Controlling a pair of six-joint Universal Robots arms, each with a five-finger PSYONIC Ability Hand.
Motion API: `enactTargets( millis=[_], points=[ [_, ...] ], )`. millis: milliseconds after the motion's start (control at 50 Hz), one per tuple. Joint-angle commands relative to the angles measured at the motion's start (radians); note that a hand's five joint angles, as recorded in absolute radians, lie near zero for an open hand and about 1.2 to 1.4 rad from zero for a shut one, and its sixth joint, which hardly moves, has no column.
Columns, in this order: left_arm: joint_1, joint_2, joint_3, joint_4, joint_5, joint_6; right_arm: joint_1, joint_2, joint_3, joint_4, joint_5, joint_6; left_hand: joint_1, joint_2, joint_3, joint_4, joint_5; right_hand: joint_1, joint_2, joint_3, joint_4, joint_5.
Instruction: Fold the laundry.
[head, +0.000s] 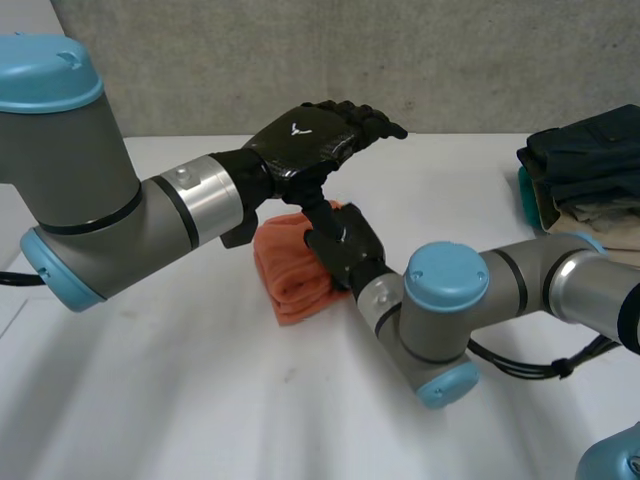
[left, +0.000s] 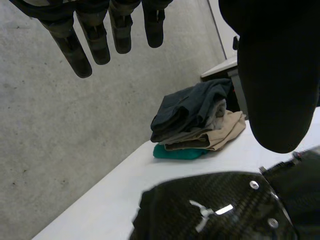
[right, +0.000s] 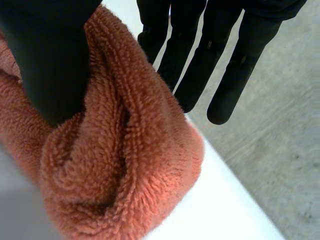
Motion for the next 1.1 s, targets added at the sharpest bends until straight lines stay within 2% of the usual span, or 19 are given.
enactTargets(
  millis=[20, 140, 260, 460, 580, 700, 720, 760, 780, 960, 1100],
  points=[
    [0.003, 0.009, 0.046, 0.005, 0.000, -0.012, -0.035, -0.049, -0.122, -0.016, -0.013, 0.045, -0.019, -0.035, -0.039, -0.029, -0.048, 0.289, 0.215, 0.212, 0.202, 0.752],
    [0.013, 0.041, 0.094, 0.014, -0.005, -0.093, -0.147, -0.115, -0.231, -0.093, -0.013, 0.169, -0.013, -0.029, -0.033, -0.024, -0.042, 0.289, 0.215, 0.212, 0.202, 0.752],
    [0.017, 0.064, 0.103, 0.063, -0.043, -0.167, -0.271, -0.158, -0.321, -0.141, -0.004, 0.196, -0.010, -0.026, -0.030, -0.021, -0.039, 0.289, 0.215, 0.212, 0.202, 0.752],
    [0.013, 0.089, 0.072, 0.082, -0.056, -0.179, -0.603, -0.188, -0.320, -0.214, -0.031, 0.297, -0.010, -0.026, -0.030, -0.021, -0.039, 0.289, 0.215, 0.212, 0.202, 0.752],
    [0.005, 0.087, 0.066, 0.082, -0.056, -0.181, -0.776, -0.071, -0.300, -0.217, -0.175, 0.372, -0.010, -0.026, -0.030, -0.021, -0.039, 0.289, 0.215, 0.212, 0.202, 0.752],
    [-0.001, 0.078, 0.051, 0.082, -0.056, -0.178, -0.871, 0.003, -0.223, -0.227, -0.229, 0.366, -0.010, -0.026, -0.030, -0.021, -0.039, 0.289, 0.215, 0.212, 0.202, 0.752],
    [-0.004, 0.078, 0.051, 0.082, -0.056, -0.178, -0.896, -0.003, -0.191, -0.227, -0.243, 0.361, -0.010, -0.026, -0.030, -0.021, -0.039, 0.232, 0.158, 0.155, 0.144, 0.695],
    [-0.012, 0.075, 0.049, 0.082, -0.056, -0.178, -0.908, -0.014, -0.164, -0.222, -0.236, 0.357, -0.010, -0.026, -0.030, -0.021, -0.039, -0.592, -0.666, -0.669, -0.680, -0.129],
    [-0.021, 0.075, 0.048, 0.080, -0.057, -0.178, -0.908, -0.026, -0.145, -0.218, -0.231, 0.355, -0.010, -0.026, -0.030, -0.021, -0.039, -0.932, -1.007, -1.010, -1.020, -0.470],
    [-0.043, 0.084, -0.012, 0.082, -0.059, -0.178, -0.881, -0.364, 0.183, -0.213, -0.245, 0.338, -0.016, -0.032, -0.036, -0.027, -0.045, -0.932, -1.007, -1.010, -1.020, -0.470],
    [-0.047, 0.086, -0.056, 0.082, -0.082, -0.167, -0.748, -0.517, 0.362, -0.190, -0.242, 0.325, -0.016, -0.032, -0.036, -0.026, -0.045, -0.932, -1.007, -1.010, -1.020, -0.470]
  ],
)
